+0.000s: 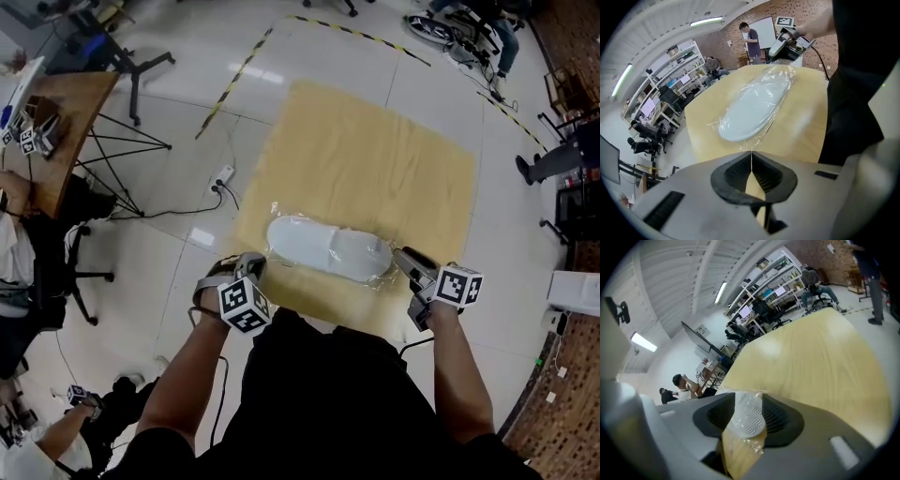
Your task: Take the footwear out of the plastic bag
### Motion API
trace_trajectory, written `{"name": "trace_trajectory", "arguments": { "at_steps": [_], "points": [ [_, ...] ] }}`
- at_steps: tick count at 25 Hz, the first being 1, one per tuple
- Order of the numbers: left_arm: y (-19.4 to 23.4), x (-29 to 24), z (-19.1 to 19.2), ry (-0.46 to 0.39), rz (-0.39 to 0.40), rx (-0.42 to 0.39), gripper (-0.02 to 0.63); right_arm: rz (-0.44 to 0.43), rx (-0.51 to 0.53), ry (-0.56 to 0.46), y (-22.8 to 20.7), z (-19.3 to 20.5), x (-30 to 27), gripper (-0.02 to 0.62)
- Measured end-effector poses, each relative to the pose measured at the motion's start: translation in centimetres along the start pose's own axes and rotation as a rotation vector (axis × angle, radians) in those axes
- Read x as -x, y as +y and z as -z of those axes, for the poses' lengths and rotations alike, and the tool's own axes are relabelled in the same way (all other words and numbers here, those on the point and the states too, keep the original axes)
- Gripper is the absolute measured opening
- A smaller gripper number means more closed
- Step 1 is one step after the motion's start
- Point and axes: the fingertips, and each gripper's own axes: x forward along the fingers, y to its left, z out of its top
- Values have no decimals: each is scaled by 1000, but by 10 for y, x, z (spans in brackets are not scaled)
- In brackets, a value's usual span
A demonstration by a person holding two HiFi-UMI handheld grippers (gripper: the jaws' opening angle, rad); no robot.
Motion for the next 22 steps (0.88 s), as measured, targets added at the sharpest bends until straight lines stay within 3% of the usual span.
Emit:
{"name": "trace_trajectory", "arguments": {
  "at_steps": [4,7,9,13,17,22],
  "points": [
    [8,2,1,-17,-35,33,14,-64,-220,65,0,16,-26,169],
    [14,5,3,-46,-66,94,15,-86,-351,63,-2,21,-29,3],
    [17,6,4,-69,-85,140,14,-131,-414,36,-3,20,-27,2],
    [22,4,6,-108,-89,199,14,-235,-492,-25,-5,19,-23,2],
    [25,1,9,-127,-46,287,14,-277,-543,-55,-9,22,-22,2],
    [27,4,10,-134,-23,300,15,-322,-539,-75,-3,22,-16,2]
  ]
}}
